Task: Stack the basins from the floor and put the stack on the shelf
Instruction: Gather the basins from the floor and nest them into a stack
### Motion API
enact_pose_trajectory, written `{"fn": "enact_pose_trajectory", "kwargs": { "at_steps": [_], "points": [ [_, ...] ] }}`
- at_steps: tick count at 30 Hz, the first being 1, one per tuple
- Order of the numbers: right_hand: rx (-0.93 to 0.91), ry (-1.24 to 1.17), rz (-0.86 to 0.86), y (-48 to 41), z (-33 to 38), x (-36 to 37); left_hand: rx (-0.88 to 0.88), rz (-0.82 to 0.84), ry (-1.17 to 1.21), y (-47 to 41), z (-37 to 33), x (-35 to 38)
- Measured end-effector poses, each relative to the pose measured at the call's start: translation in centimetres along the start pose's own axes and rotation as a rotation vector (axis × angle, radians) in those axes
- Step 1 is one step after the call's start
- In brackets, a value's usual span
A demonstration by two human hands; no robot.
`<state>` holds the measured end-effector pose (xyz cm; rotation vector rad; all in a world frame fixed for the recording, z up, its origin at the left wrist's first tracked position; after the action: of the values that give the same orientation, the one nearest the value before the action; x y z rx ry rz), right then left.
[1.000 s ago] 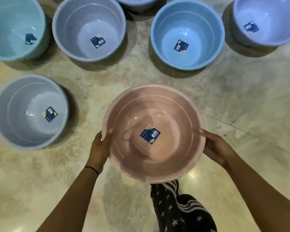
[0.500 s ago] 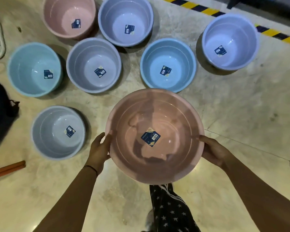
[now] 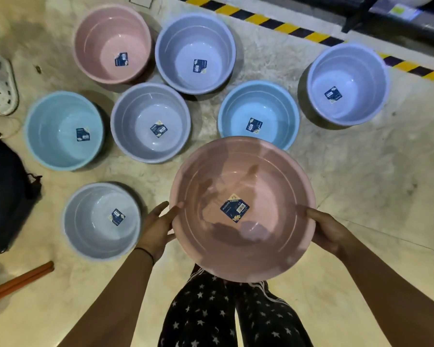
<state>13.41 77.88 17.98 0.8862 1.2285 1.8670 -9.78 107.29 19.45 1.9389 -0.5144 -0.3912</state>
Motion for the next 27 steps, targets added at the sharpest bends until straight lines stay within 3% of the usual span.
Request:
{"fn": "enact_pose_trajectory", "kwargs": {
  "at_steps": [13, 27],
  "points": [
    [0.022, -0.077, -0.097, -3.8, 7.8, 0.8, -0.045, 0.087, -0.059, -5.9, -8.4, 4.1],
    [-0.003, 0.088, -0.125, -14.3, 19.5, -7.9, 0.029, 0.058, -0.151, -15.7, -14.6, 17.2]
  ]
}}
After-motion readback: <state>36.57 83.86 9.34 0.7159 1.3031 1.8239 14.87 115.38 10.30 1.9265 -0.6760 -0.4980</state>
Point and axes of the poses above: each hand's wrist, its own y-axis away from the middle knuckle, its own x-axis out of the palm, z = x × y, the point moved 6 cm from there along -y, towards the middle knuckle, and after that the axes turned 5 degrees about y, right-handed, at the moved point
